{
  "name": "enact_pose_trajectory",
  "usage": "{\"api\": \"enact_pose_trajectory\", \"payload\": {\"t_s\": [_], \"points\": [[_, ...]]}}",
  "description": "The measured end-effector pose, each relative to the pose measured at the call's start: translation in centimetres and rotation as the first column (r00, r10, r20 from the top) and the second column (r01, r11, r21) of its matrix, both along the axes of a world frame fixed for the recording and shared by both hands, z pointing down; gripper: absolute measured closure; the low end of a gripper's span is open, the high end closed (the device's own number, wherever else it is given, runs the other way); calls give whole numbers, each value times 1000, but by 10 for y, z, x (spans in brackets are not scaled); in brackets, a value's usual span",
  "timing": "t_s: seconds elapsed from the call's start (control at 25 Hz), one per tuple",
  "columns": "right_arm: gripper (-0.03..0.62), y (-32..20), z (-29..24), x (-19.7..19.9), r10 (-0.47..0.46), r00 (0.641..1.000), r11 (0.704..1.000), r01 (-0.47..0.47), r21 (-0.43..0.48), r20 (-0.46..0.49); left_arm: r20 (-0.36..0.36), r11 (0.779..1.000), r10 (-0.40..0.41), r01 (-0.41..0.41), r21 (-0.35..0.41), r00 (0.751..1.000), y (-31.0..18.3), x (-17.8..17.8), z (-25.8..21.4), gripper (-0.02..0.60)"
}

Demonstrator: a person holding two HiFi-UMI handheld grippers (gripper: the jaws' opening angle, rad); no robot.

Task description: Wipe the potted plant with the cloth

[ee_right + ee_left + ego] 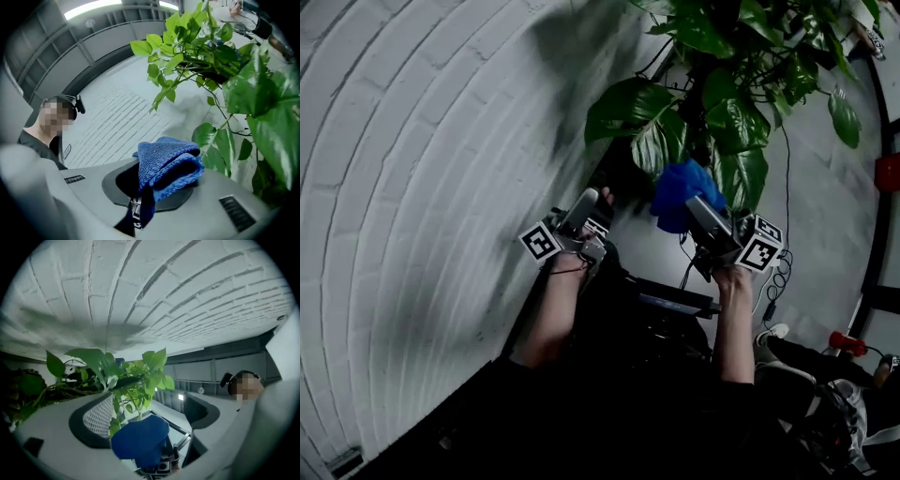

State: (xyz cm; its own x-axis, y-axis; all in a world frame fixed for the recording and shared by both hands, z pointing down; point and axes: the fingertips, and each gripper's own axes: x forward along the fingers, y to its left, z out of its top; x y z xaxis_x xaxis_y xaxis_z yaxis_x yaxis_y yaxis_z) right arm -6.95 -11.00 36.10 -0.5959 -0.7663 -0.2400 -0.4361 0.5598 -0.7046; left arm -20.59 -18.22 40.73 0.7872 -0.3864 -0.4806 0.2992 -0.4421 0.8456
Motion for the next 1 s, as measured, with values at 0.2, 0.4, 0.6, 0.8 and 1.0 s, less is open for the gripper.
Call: {"api": "enact_pose_trajectory", "payload": {"t_s": [0.2,0.4,0.6,0.8,1.0], "points": [[534,15,10,16,38,995,995,-30,-95,90,147,993,62,-46,-110,987,22,41,5,127],[534,81,19,15,32,975,992,-5,-124,220,158,997,48,-38,-66,986,100,42,-12,127],[534,132,16,7,46,946,991,-4,-131,320,170,998,60,-56,-27,984,162,35,-24,127],[534,172,1,-32,67,967,996,-50,-75,246,126,992,118,-121,20,985,198,10,-43,140],[534,185,-12,-52,109,982,993,-100,-65,152,92,983,181,-184,28,979,211,4,-49,140]]}}
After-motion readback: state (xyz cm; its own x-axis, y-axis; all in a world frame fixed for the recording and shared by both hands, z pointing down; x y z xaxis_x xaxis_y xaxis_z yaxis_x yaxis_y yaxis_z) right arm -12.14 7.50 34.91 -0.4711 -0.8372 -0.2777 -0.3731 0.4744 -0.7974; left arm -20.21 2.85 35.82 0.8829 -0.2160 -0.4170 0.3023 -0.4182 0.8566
